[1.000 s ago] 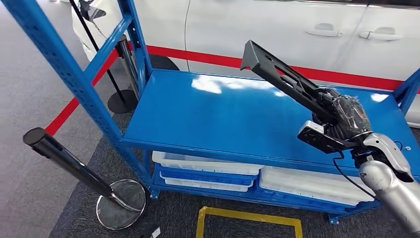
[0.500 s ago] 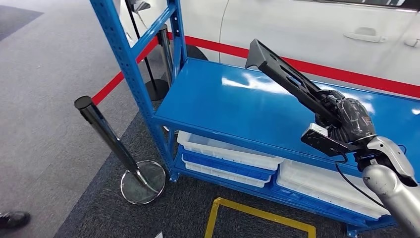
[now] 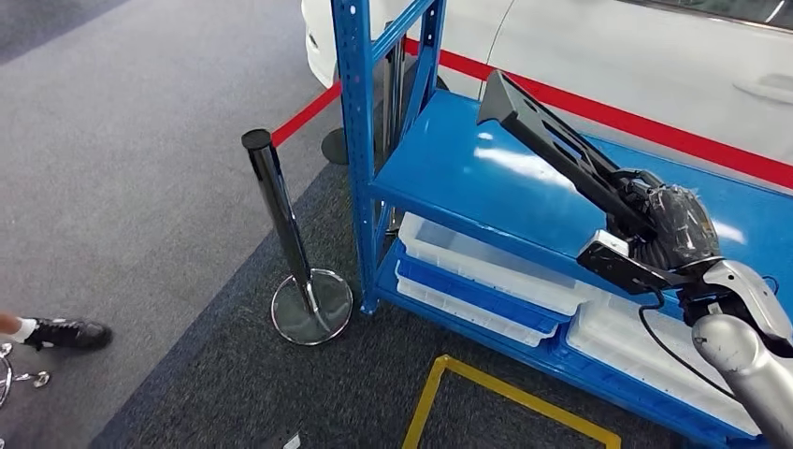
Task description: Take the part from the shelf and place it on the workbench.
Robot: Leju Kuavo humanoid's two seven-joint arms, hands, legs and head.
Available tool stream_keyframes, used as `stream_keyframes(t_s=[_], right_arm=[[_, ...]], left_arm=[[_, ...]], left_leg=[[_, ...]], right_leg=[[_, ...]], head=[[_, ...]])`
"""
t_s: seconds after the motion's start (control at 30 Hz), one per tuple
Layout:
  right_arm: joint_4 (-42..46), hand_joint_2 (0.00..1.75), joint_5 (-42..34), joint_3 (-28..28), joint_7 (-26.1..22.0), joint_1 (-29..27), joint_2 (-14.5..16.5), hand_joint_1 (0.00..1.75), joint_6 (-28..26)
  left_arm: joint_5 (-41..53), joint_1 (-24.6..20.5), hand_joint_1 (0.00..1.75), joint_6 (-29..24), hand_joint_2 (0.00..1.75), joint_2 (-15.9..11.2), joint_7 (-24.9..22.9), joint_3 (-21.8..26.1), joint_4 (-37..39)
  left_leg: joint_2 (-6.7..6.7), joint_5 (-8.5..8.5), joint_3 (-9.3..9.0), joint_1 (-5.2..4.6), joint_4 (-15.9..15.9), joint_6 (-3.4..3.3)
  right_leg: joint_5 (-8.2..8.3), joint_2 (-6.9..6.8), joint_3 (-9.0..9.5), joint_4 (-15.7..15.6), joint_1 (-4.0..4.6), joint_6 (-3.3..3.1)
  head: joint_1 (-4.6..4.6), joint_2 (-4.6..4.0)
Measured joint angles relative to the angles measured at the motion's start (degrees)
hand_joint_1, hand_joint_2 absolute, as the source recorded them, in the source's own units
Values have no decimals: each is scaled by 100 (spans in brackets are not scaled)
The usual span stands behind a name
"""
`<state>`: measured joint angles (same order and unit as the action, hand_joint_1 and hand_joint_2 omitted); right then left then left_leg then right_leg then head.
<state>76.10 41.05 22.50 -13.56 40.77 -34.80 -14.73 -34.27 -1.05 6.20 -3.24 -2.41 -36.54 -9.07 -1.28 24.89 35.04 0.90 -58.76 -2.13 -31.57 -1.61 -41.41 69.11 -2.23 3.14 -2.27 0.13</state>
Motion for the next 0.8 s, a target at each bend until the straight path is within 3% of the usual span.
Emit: stream_keyframes(t_s=[0.03, 0.07, 0.1, 0.17, 0.23, 0.3, 0.37, 0.4, 0.43, 0.5, 0.53, 0.57, 0.6, 0.67, 0.73, 0.8], right_arm=[[-9, 175, 4, -14, 18, -8, -8, 175, 4], [-19, 175, 7, -29, 30, -22, -16, 175, 7], [-26, 175, 10, -41, 36, -42, -22, 175, 8], [-34, 175, 3, -66, 41, -74, -39, 175, 9], [-37, 175, -8, -98, 44, -74, -61, 175, 9], [-56, 175, -22, -127, 43, -54, -76, 175, 17], [-102, 175, -37, -138, 38, -26, -72, 175, 28], [-128, 175, -40, -139, 34, -11, -64, 175, 31], [-152, 175, -40, -139, 30, 1, -55, 175, 33], [-197, 175, -40, -139, 24, 20, -41, 175, 33], [-218, 175, -40, -139, 23, 26, -37, 175, 33], [-239, 175, -40, -139, 21, 30, -34, 175, 32], [-260, 175, -40, -139, 19, 32, -30, 175, 31], [-302, 175, -40, -139, 7, 42, -25, 175, 26], [-345, 175, -40, -144, -10, 82, -23, 175, 17], [-384, 175, -40, -161, -26, 127, -21, 175, 4]], left_arm=[[-1, -14, 0, 0, 175, 2, 0, -1, 0], [-1, -23, 0, 1, 175, 3, -3, -1, 0], [-1, -25, 0, 2, 175, 4, -8, -2, 0], [-1, -22, 0, 3, 175, 6, -26, -2, 0], [-1, -24, 0, 4, 175, 13, -39, -2, 0], [-5, -23, 0, 7, 175, 18, -47, -2, 0], [-10, -5, 0, 8, 175, 12, -54, -3, 1], [-12, 1, 0, 8, 175, 11, -55, -3, 2], [-11, 6, 0, 8, 175, 10, -56, -4, 2], [-10, -4, 0, 8, 175, 13, -56, -4, 2], [-9, -11, 0, 8, 175, 14, -56, -4, 2], [-9, -17, 0, 8, 175, 14, -56, -4, 2], [-8, -21, 0, 8, 175, 14, -56, -4, 2], [-4, -26, 0, 7, 175, 14, -56, -4, 2], [-1, -42, 0, 3, 175, 12, -57, -4, 2], [2, -60, 0, -4, 175, 11, -59, -9, 2]], left_leg=[[21, -64, 83, -27, -1, -25], [45, -131, 167, -55, -3, -42], [72, -197, 247, -81, -4, -51], [124, -329, 389, -117, -9, -52], [165, -451, 490, -148, -10, -27], [185, -574, 529, -153, 17, 20], [204, -625, 562, -151, 41, 85], [207, -507, 610, -148, -29, 122], [204, -269, 678, -139, -206, 160], [179, 371, 837, -94, -878, 228], [170, 577, 890, -77, -1260, 256], [165, 639, 896, -65, -1559, 276], [163, 567, 832, -58, -1708, 287], [162, 297, 416, -50, -1430, 277], [165, 358, -267, -67, -584, 223], [172, 533, -632, -102, 3, 151]], right_leg=[[-182, 80, -67, 348, 29, -21], [-228, 122, -56, 567, 59, -49], [-152, 139, 51, 596, 88, -86], [106, 154, 561, 78, 146, -189], [115, 171, 1105, -690, 206, -283], [59, 174, 1280, -1047, 253, -331], [184, 147, 1203, -1089, 233, -387], [260, 129, 1149, -1104, 213, -431], [341, 110, 1080, -1122, 191, -470], [489, 88, 909, -1118, 187, -509], [562, 81, 811, -1108, 187, -505], [632, 76, 709, -1092, 188, -496], [697, 70, 604, -1070, 188, -484], [816, 60, 401, -1017, 188, -450], [917, 49, 257, -968, 194, -401], [1030, 30, 204, -973, 187, -339]], head=[[1, 0], [-2, 0], [-2, 0], [-3, 0], [-10, 0], [2, 0], [26, -1], [18, -1], [8, -1], [-18, 0], [-23, 0], [-24, 0], [-25, 0], [-26, 0], [-24, 0], [-30, 0]])
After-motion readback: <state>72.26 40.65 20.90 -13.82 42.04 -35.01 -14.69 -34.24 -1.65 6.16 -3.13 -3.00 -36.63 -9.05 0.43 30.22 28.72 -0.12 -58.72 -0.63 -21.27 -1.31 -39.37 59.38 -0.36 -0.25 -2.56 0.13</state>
